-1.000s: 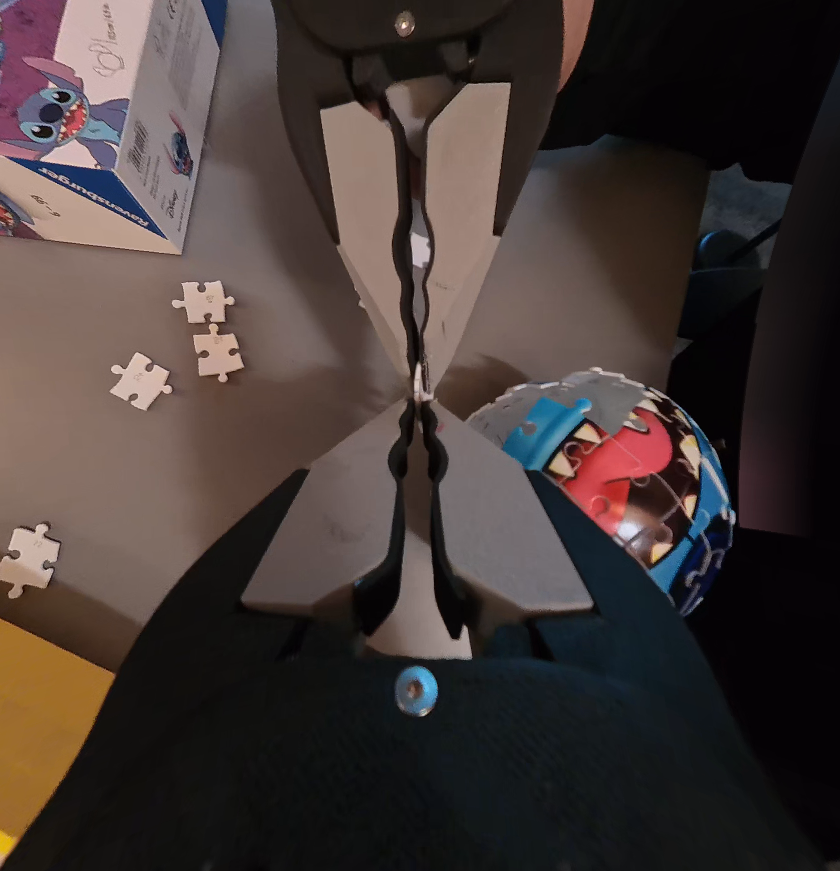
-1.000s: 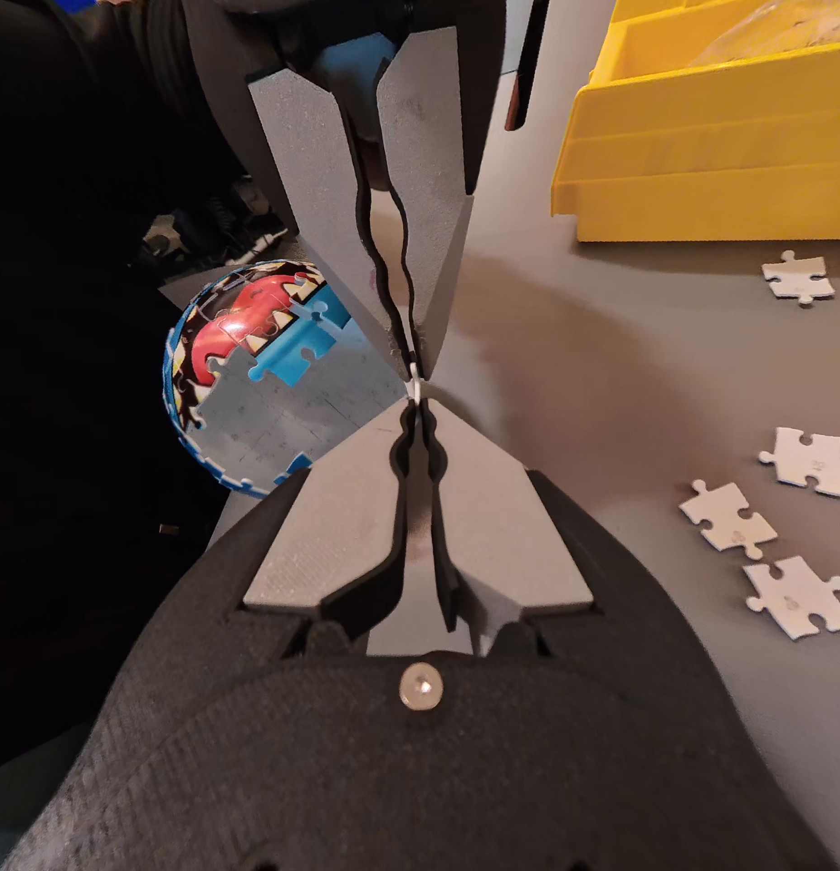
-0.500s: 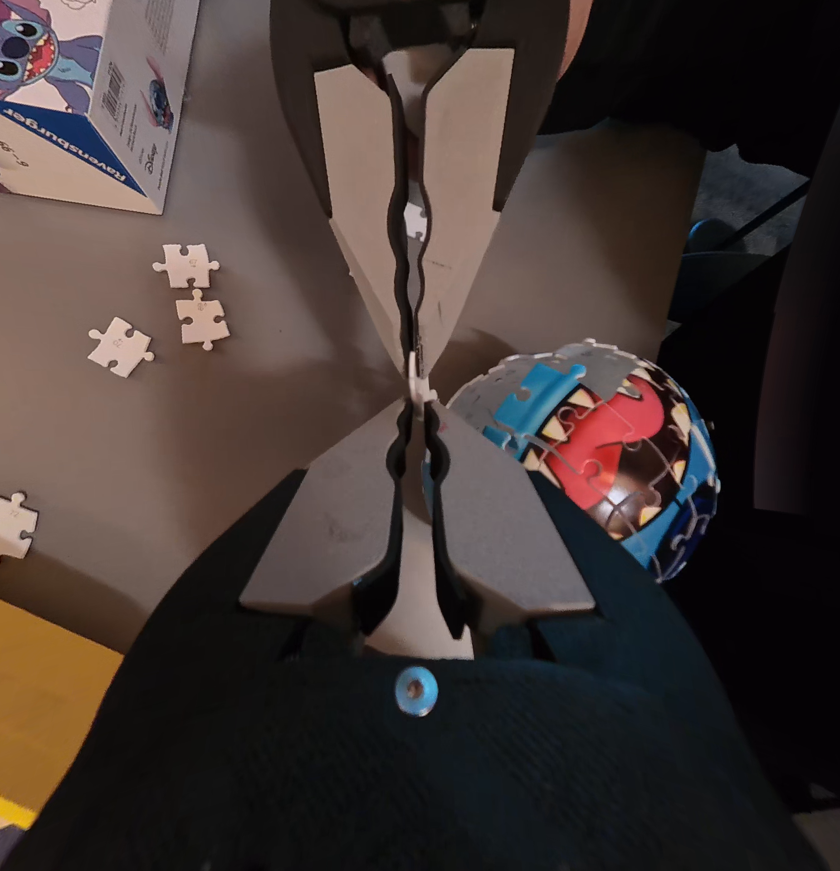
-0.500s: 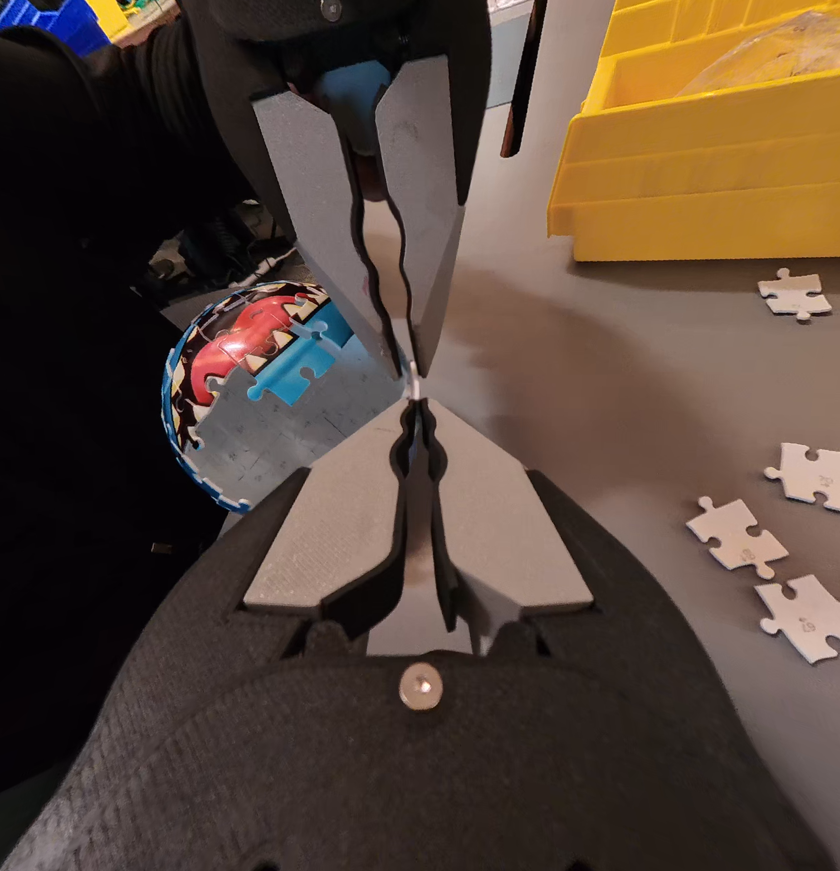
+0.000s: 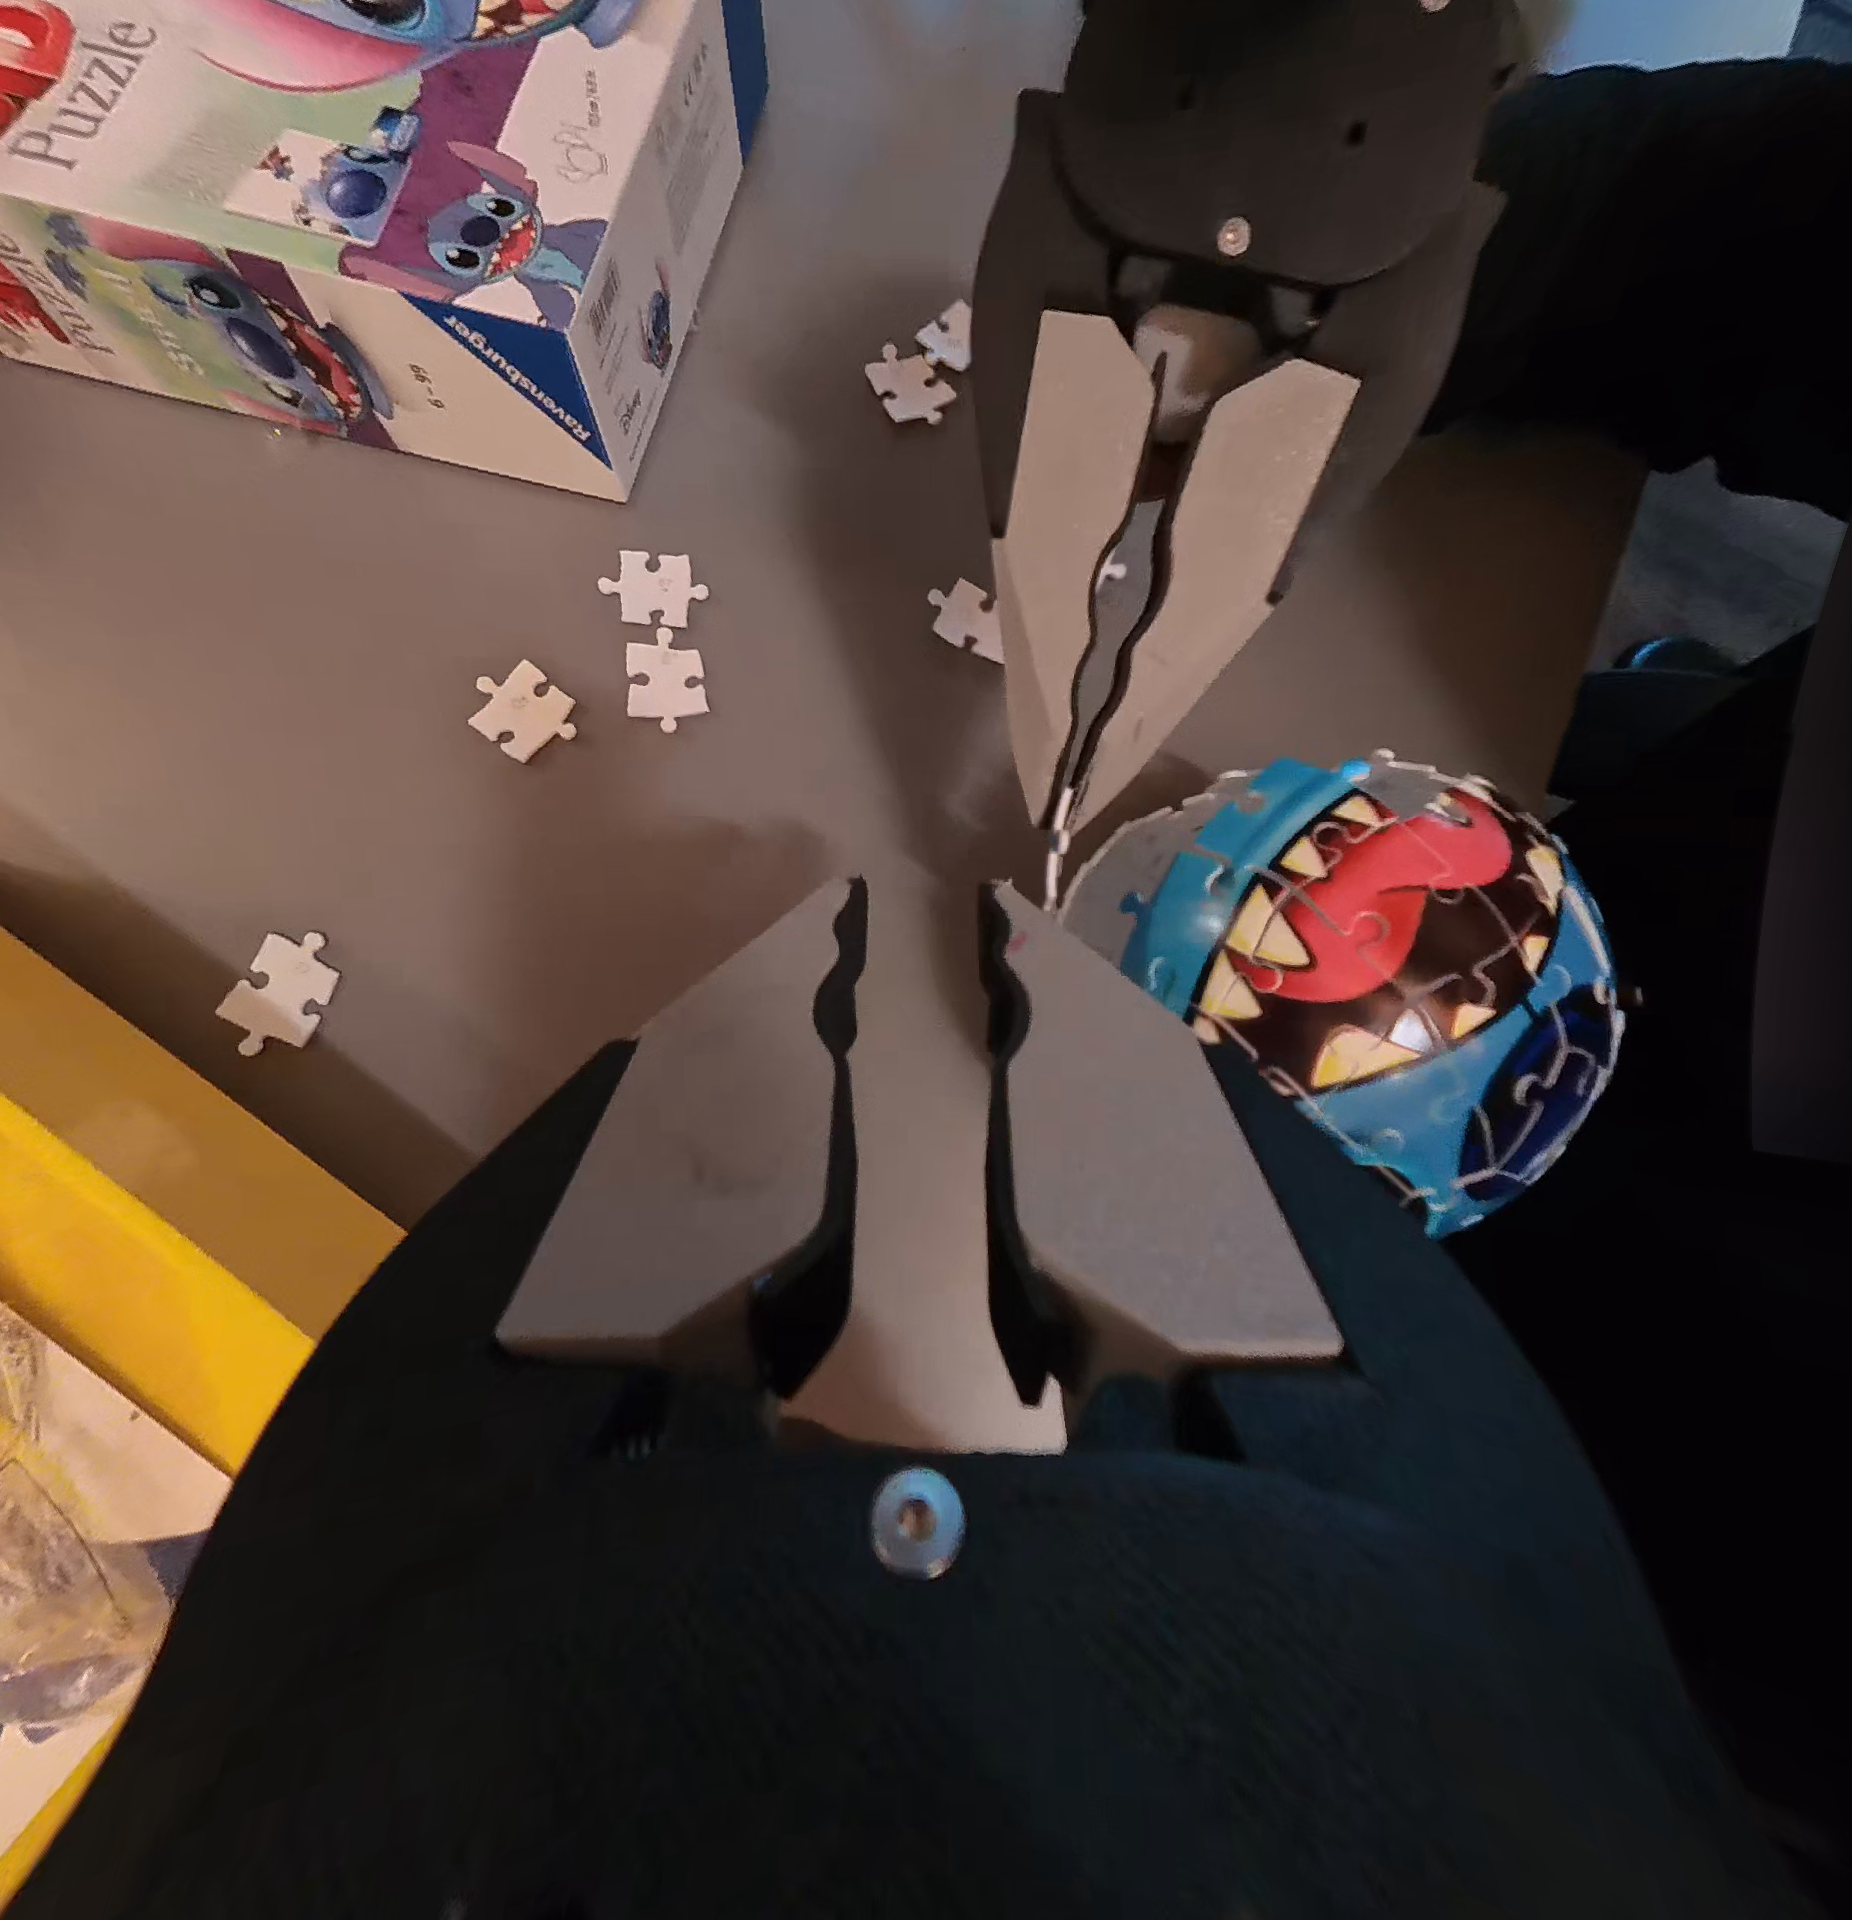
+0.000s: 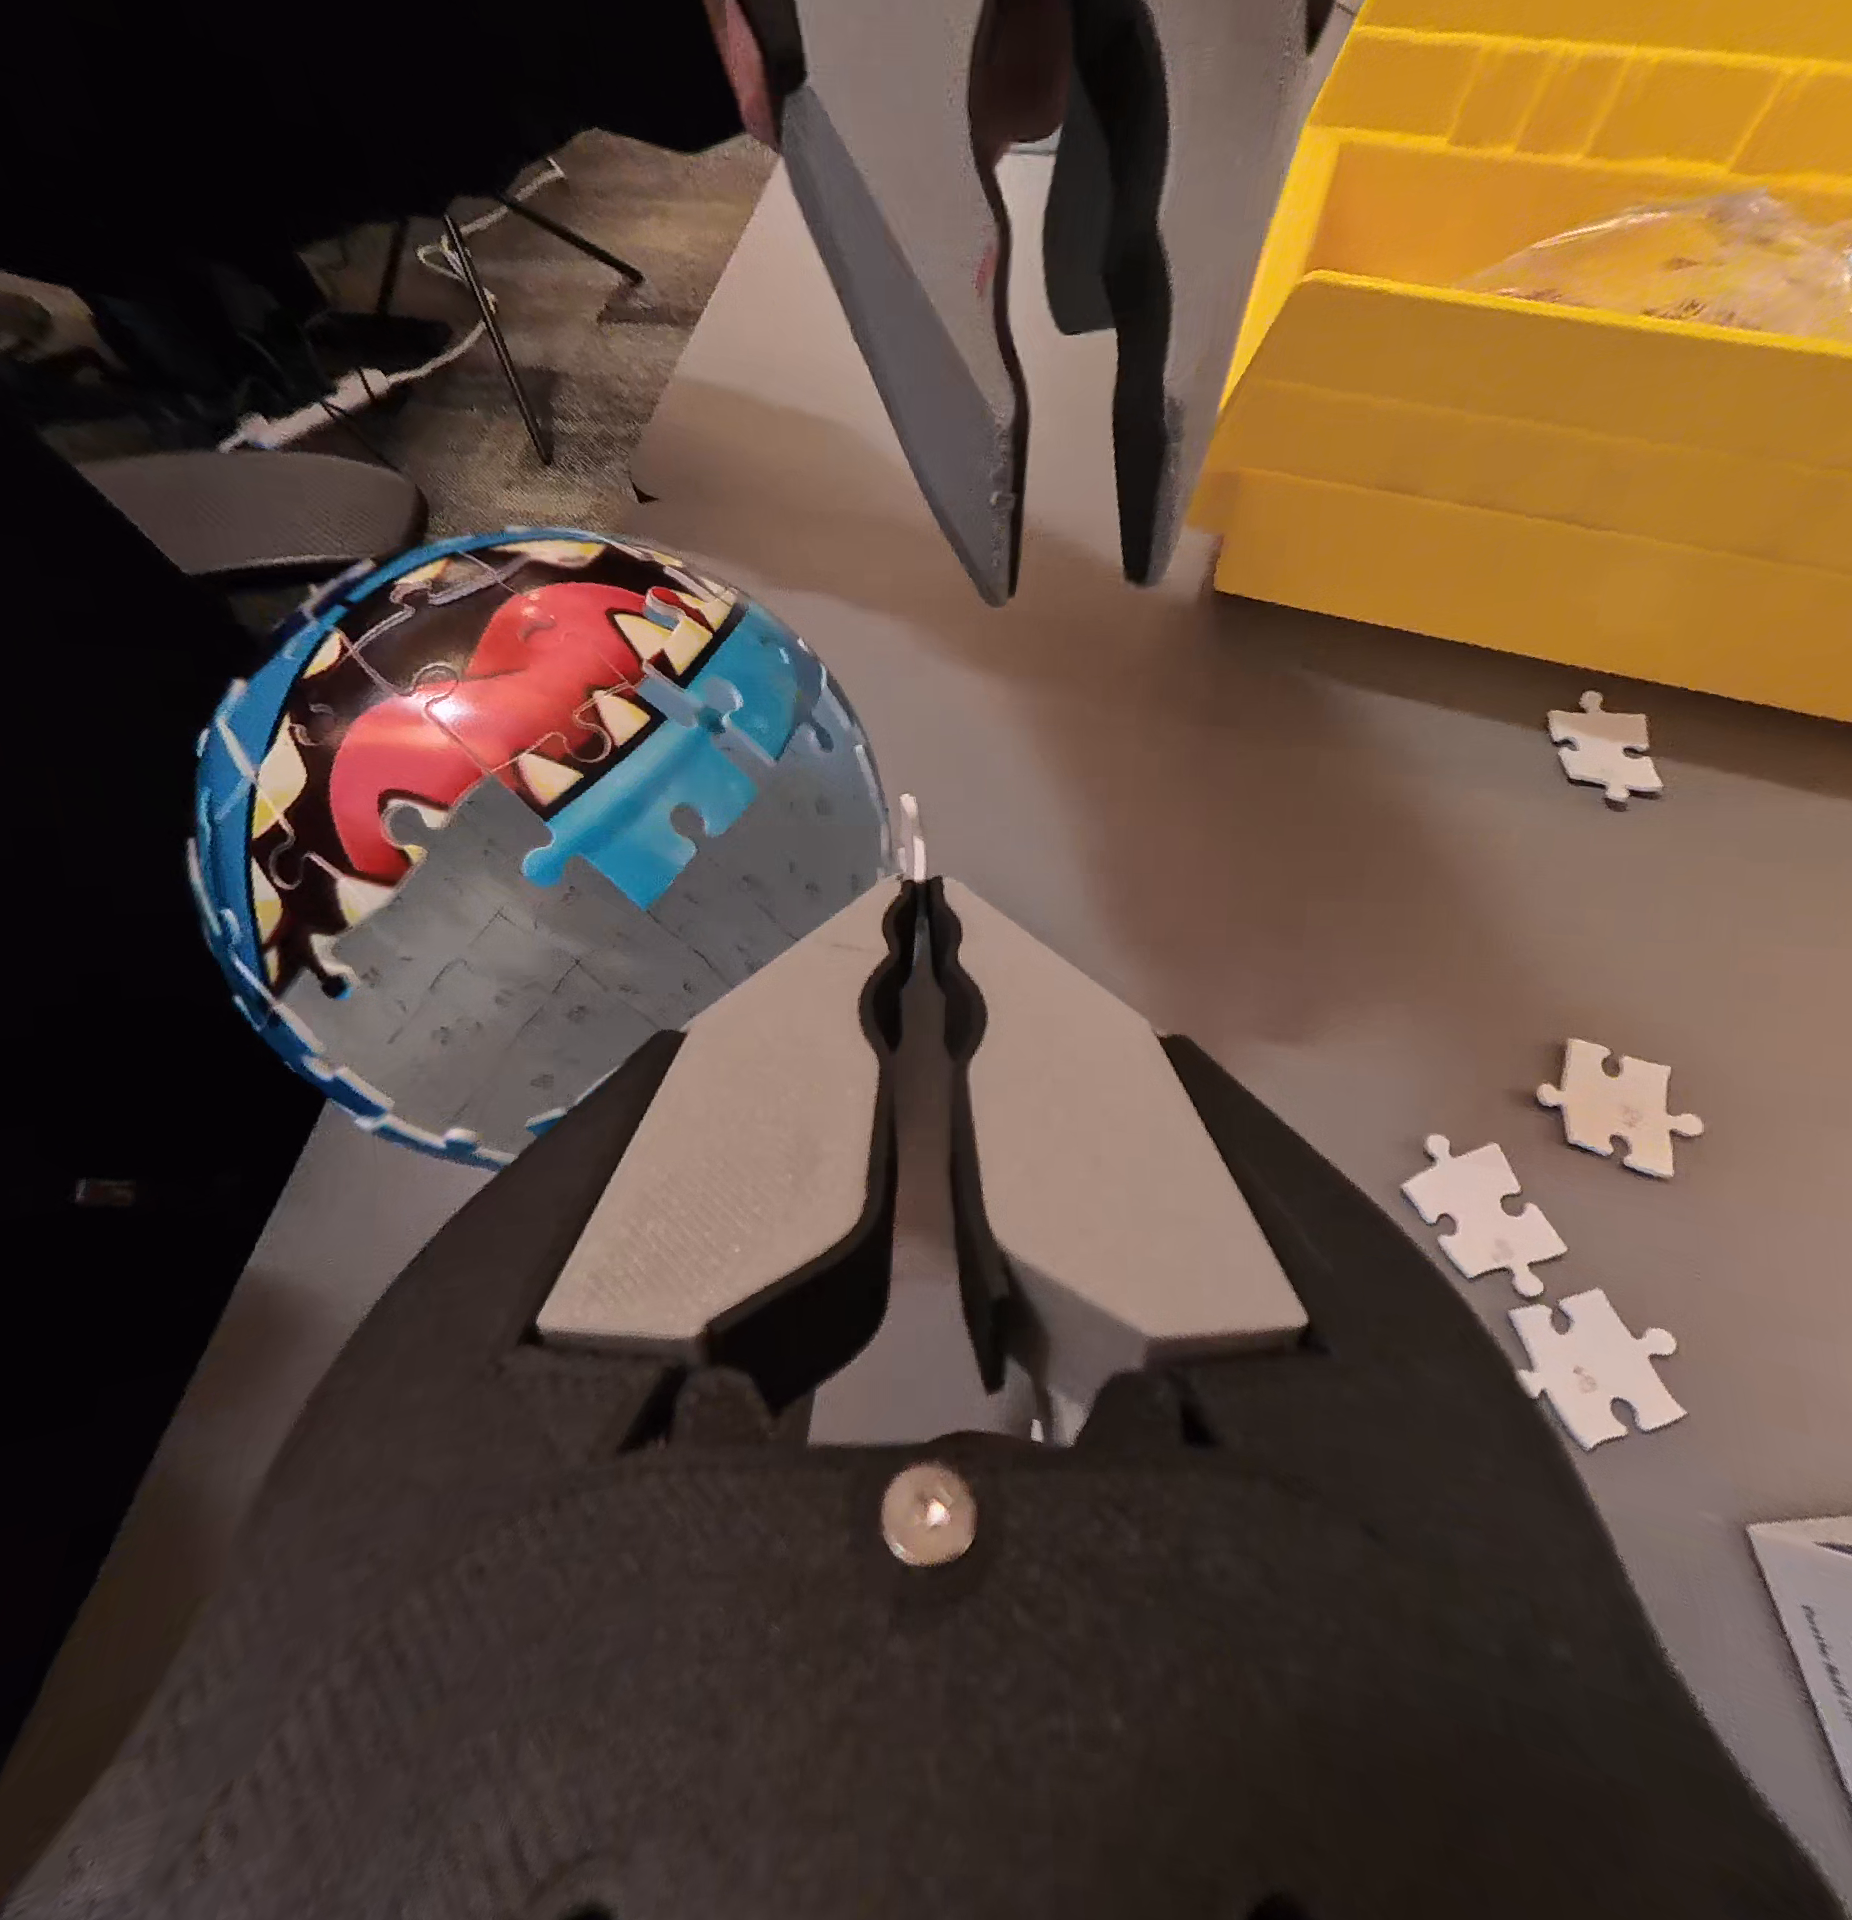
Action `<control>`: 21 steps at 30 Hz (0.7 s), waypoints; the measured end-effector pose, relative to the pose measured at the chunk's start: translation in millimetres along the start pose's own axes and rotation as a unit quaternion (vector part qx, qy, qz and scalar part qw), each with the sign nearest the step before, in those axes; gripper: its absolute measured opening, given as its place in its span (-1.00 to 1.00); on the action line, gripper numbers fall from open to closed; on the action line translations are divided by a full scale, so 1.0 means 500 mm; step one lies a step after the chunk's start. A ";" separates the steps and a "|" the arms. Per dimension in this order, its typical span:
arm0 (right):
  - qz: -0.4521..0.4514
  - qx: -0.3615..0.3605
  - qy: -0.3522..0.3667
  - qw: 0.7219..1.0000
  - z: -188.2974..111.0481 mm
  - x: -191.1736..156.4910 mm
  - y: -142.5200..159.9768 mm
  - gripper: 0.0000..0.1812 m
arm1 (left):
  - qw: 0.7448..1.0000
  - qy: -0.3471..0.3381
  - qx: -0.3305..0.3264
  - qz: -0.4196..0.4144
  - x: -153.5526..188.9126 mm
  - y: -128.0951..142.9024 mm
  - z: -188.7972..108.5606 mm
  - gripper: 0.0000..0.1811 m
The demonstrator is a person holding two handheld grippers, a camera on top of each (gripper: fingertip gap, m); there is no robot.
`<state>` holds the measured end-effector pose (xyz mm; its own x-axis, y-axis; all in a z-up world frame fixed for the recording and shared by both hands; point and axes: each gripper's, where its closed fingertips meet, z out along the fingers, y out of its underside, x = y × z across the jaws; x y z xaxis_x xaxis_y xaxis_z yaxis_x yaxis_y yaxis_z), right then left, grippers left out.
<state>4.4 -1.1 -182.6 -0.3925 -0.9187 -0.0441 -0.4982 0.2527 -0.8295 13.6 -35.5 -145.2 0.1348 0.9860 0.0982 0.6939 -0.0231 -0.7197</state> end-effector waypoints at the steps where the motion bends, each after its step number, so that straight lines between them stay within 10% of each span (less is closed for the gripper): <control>1: -0.003 -0.006 0.003 1.000 0.002 0.000 0.002 -1.00 | 1.000 0.000 -0.002 0.001 0.000 0.004 0.002 -0.79; 21: -0.013 -0.027 0.000 1.000 0.014 -0.012 0.006 -1.00 | 0.984 0.173 -0.030 0.027 0.070 0.023 0.039 -0.82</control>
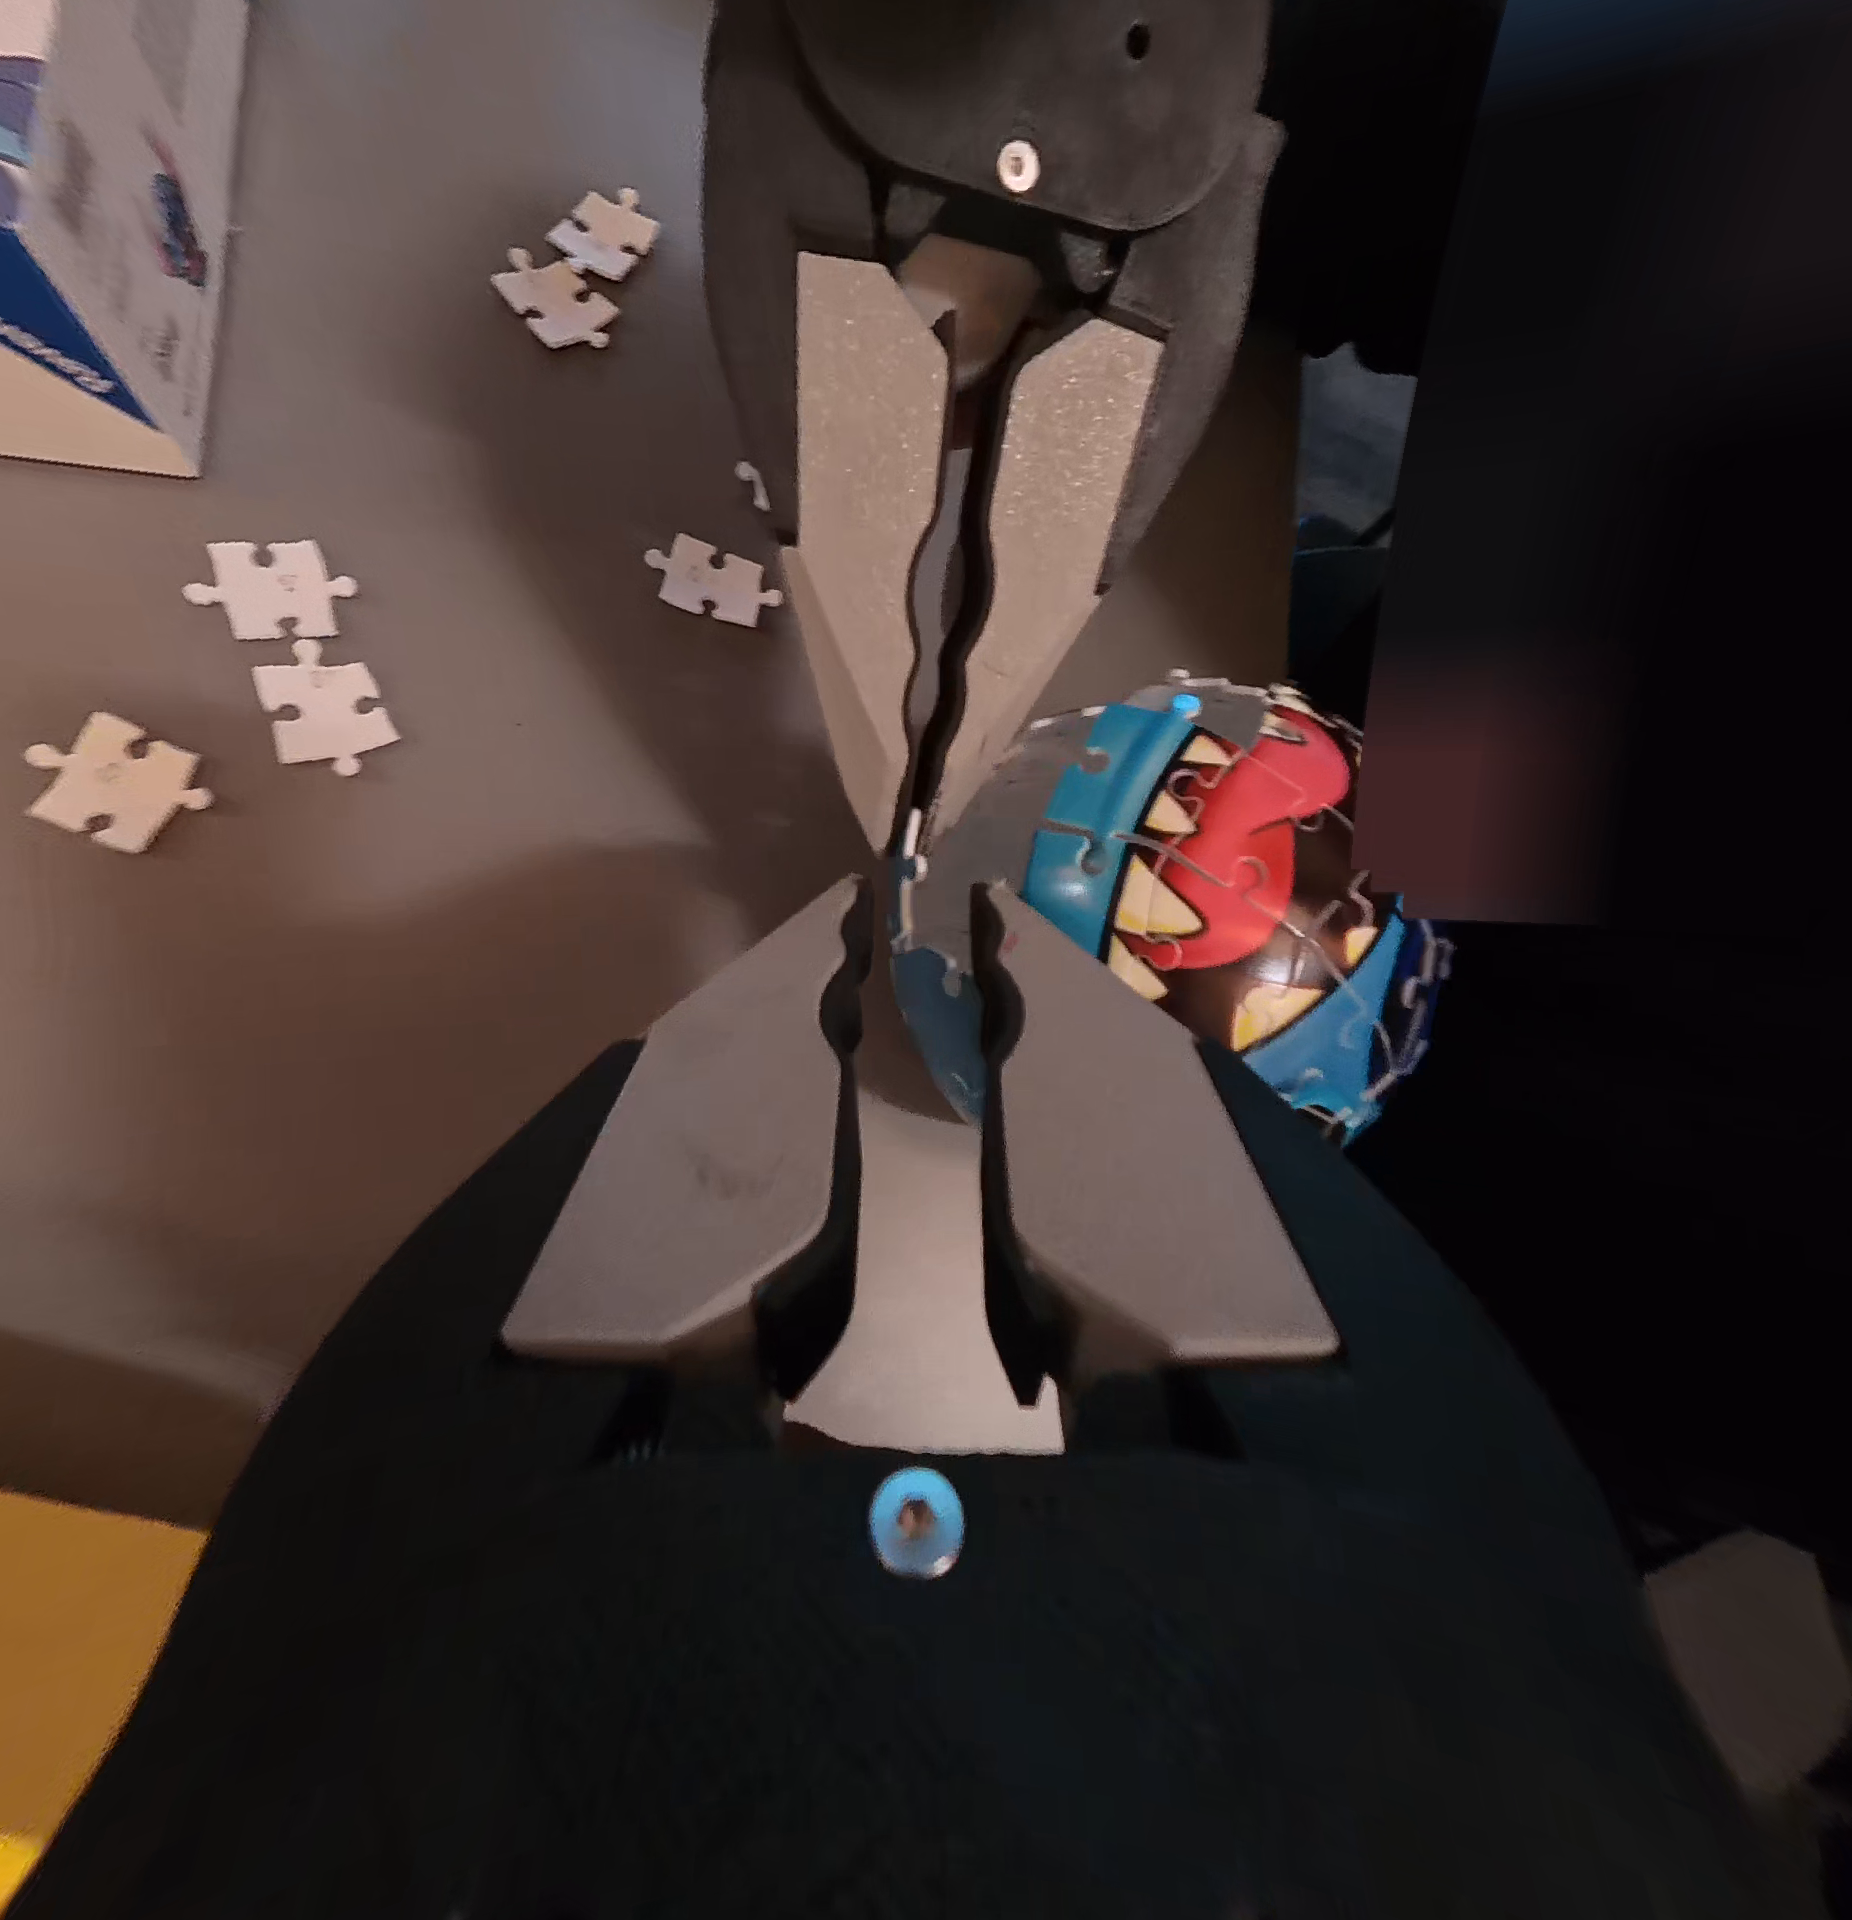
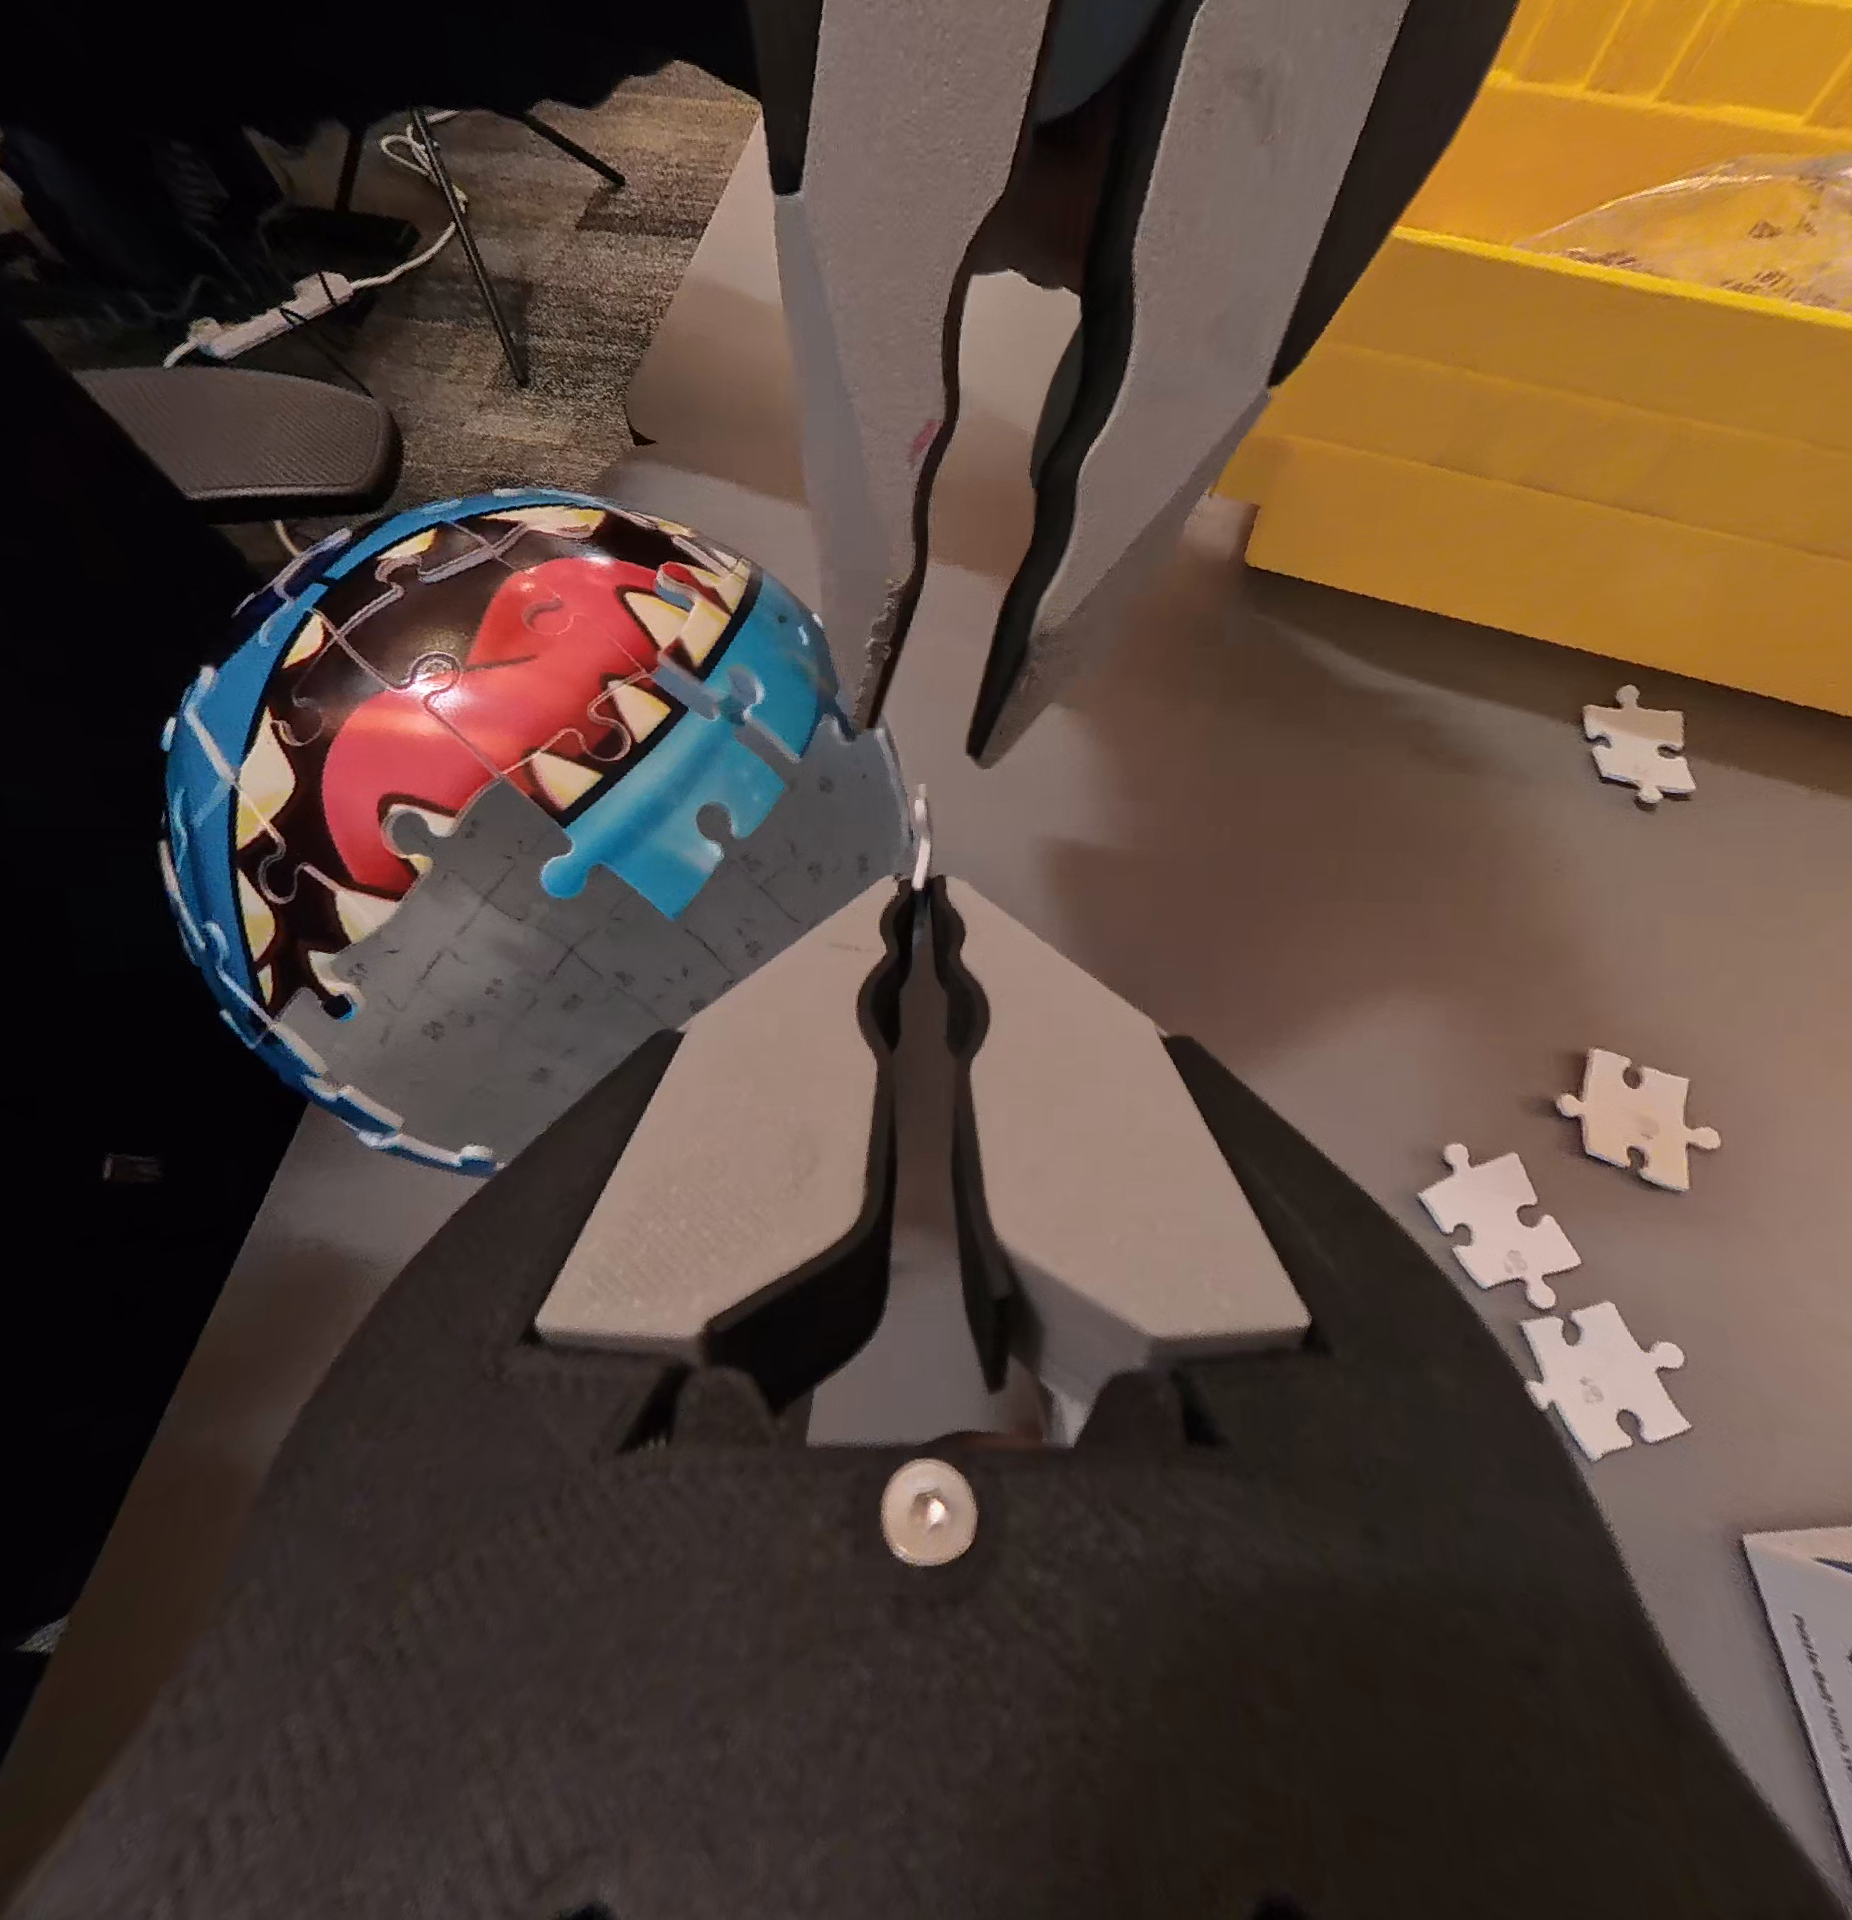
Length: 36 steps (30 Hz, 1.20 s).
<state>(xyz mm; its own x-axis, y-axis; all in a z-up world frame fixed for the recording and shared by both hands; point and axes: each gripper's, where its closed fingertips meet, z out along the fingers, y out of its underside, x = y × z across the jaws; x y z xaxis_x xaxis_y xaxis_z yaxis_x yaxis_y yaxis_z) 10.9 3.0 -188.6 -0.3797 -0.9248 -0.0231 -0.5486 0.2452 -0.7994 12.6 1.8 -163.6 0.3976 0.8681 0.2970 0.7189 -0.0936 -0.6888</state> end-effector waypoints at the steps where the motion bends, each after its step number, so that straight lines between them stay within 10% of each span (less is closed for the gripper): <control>1: 0.000 -0.001 -0.003 1.000 0.001 -0.001 0.000 -1.00 | 1.000 0.016 0.000 0.000 0.005 0.001 0.001 -0.84; 10: 0.008 -0.003 -0.037 0.999 0.013 -0.006 0.001 -1.00 | 0.990 0.138 0.008 -0.009 0.018 0.013 0.000 -0.82; 36: -0.018 -0.023 -0.132 0.991 0.044 -0.023 -0.020 -1.00 | 0.992 0.112 0.037 -0.049 0.005 0.064 0.002 -1.00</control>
<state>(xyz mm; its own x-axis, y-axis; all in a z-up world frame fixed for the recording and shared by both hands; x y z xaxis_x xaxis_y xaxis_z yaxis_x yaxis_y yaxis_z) 37.0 4.8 -193.3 -0.1549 -0.9754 -0.1570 -0.5943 0.2190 -0.7739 36.1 1.6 -185.8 0.4508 0.7403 0.4988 0.7202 0.0285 -0.6932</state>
